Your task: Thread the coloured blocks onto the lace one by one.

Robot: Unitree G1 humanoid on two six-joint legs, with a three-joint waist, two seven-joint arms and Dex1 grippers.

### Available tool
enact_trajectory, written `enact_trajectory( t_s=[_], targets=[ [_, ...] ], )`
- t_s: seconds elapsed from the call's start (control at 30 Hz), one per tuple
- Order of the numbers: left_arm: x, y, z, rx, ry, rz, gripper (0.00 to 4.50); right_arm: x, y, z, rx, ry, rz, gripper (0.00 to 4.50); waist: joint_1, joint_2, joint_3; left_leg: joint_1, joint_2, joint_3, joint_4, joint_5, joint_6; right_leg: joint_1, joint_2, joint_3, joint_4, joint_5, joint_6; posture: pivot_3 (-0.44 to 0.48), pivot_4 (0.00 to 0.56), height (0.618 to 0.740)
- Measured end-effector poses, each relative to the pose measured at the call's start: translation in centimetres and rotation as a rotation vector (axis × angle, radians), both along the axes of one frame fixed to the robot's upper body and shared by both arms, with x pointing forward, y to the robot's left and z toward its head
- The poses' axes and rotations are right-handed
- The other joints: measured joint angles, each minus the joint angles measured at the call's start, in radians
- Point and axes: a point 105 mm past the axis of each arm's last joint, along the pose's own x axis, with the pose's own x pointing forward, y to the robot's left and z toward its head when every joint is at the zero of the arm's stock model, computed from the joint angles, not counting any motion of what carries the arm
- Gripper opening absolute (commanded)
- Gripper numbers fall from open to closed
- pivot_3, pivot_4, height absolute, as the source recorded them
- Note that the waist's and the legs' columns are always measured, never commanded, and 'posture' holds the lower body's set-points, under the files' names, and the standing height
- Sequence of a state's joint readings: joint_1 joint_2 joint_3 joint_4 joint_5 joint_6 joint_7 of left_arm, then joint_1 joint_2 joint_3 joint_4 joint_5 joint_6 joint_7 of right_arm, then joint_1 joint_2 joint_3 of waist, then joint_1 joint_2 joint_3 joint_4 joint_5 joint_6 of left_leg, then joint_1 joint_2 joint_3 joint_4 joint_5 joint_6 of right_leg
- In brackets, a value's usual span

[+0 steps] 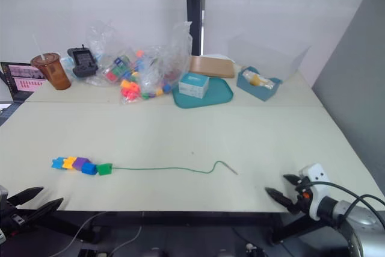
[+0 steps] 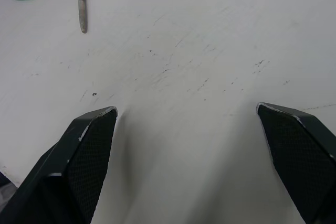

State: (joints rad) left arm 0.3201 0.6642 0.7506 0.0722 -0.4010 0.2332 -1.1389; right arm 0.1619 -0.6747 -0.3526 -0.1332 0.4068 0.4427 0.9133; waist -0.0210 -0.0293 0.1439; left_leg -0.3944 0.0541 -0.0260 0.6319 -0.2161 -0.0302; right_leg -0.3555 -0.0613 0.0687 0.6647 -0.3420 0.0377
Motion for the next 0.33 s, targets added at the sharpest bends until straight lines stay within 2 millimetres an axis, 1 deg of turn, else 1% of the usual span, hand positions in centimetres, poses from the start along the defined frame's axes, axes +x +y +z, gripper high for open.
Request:
enact_trajectory(
  t_s=[0.33],
  targets=[
    [0.23,0.05,0.00,-0.003,-0.003,0.002,4.50,0.35,0.47,-0.05,0.004,-0.008,0.020,4.48,0.000,0.000,0.000,0.000,0.000,0.000,0.000,0.000,0.000,0.000,0.000,0.000,0.000,0.000,0.000,0.000,0.150,0.740]
  ],
)
